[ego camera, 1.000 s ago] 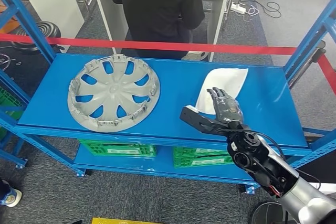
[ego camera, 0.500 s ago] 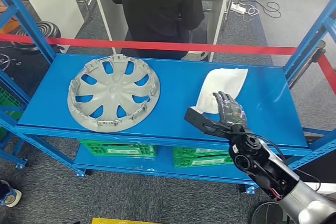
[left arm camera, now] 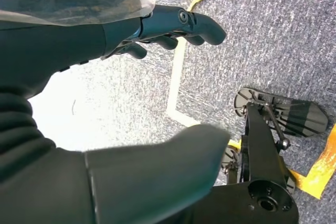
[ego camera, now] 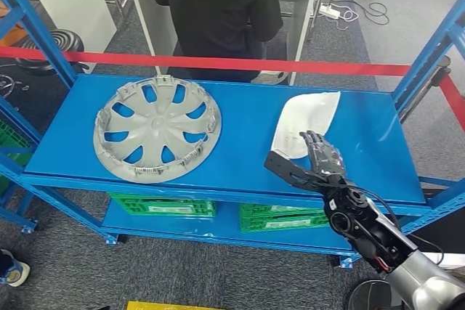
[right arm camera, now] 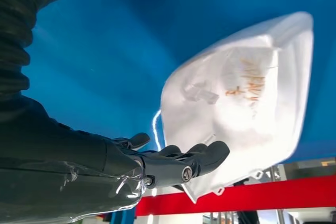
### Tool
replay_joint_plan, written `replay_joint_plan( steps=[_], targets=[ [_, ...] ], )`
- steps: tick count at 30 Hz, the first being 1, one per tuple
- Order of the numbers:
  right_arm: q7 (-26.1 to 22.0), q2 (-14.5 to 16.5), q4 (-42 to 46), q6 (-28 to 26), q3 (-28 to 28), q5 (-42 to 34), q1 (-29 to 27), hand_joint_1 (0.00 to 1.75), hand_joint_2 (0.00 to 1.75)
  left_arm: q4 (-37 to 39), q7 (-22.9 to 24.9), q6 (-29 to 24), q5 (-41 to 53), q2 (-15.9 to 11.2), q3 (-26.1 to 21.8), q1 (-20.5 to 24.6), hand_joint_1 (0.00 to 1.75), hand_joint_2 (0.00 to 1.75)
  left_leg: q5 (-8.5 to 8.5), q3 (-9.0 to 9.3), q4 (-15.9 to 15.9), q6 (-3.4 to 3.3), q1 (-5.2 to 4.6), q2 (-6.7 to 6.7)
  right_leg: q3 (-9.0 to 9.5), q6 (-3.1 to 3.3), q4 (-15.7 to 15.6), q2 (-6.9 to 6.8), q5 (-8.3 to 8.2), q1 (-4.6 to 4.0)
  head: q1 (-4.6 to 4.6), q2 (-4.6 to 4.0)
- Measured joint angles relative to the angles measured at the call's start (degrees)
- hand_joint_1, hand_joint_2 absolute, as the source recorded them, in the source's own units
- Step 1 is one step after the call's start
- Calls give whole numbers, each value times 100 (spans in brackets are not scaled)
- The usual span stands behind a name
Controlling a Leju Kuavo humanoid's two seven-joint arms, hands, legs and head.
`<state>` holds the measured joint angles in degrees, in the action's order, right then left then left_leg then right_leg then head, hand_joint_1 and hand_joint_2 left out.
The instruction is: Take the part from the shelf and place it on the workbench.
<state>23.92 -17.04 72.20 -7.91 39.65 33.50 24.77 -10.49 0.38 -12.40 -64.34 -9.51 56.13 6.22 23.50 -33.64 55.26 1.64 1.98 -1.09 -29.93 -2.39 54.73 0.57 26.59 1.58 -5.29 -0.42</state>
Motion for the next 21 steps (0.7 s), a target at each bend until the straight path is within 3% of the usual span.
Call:
replay_joint_plan(
  steps=[20, 21],
  targets=[
    [-7, -130, -394, -68, -358, 166, -150, 0, 175, 0, -215, 209, 50, -33, 9, -11, 0, 175, 0, 4, 0, 0, 0, 2, 2, 0, 0, 1, 0, 0, 0, 0],
    [-7, -134, -394, -63, -374, 168, -157, 42, 175, 0, -220, 215, 55, -34, 9, -11, 0, 175, 0, 5, 0, 0, 0, 2, 3, 0, 0, 1, 0, 0, 0, 0]
  ],
)
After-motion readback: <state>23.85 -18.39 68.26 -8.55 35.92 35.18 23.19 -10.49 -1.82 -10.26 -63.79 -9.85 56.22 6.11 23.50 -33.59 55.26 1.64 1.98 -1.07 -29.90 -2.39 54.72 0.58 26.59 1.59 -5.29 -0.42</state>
